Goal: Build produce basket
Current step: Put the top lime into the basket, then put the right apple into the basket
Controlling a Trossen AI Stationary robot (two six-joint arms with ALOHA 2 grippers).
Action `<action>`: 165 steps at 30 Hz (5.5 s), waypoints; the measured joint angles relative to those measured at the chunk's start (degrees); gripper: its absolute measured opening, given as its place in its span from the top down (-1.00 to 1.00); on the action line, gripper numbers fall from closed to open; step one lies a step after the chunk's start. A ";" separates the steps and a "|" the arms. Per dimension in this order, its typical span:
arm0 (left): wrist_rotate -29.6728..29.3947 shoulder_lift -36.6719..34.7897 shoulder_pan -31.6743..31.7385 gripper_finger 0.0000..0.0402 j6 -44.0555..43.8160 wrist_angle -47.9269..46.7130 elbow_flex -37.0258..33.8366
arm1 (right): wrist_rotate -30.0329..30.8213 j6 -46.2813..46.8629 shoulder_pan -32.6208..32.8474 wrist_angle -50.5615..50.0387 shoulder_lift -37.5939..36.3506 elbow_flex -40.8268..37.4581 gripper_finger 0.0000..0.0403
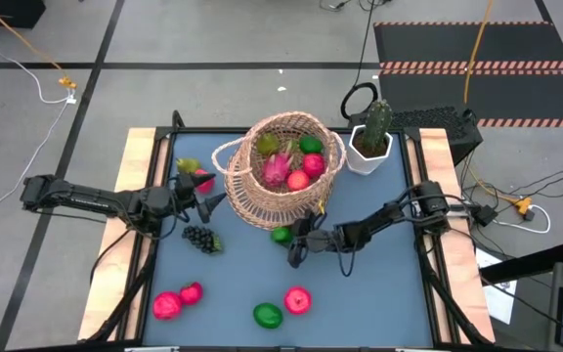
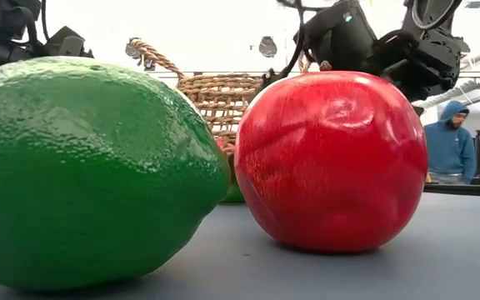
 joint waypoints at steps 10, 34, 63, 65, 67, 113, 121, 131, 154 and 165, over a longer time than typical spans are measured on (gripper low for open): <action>-0.02 0.00 0.00 -0.90 -0.23 -1.62 0.00 | 14.87 -25.95 4.56 11.55 -5.72 2.57 0.03; -0.02 0.00 0.00 -0.90 -2.43 -5.05 0.02 | 24.43 -48.11 -13.33 -33.12 -13.83 30.53 0.03; 0.00 0.00 0.00 -0.90 -0.94 -5.02 0.02 | -1.39 -29.54 -14.84 -38.61 -16.43 27.32 -0.53; 0.02 0.00 0.00 -0.90 -0.99 -4.96 0.02 | -3.57 -28.84 -12.36 -38.50 -17.72 27.32 -0.53; 0.04 0.00 0.00 -0.90 -1.04 -4.96 0.02 | -6.79 -26.47 -9.64 -38.71 -18.72 26.66 -0.53; -1.53 0.00 0.07 -0.90 -1.27 -3.72 0.01 | -16.40 -12.84 16.93 -3.96 -6.78 -0.35 -0.96; -1.53 0.01 0.07 -0.90 -4.37 -6.86 0.02 | -16.64 -13.12 15.73 -6.02 -6.77 -0.35 -0.95; -1.53 0.00 0.07 -0.90 -5.38 -9.20 0.02 | -16.77 -16.14 15.68 -6.02 -6.78 -0.33 -0.53; -1.53 0.00 0.07 -0.90 -9.23 -10.70 0.02 | -13.61 -19.96 14.18 -4.78 -6.90 -0.37 -0.48; -1.55 0.01 0.07 -0.90 -13.21 -15.83 0.02 | -10.28 -24.46 13.91 -2.21 -7.07 -0.37 -0.48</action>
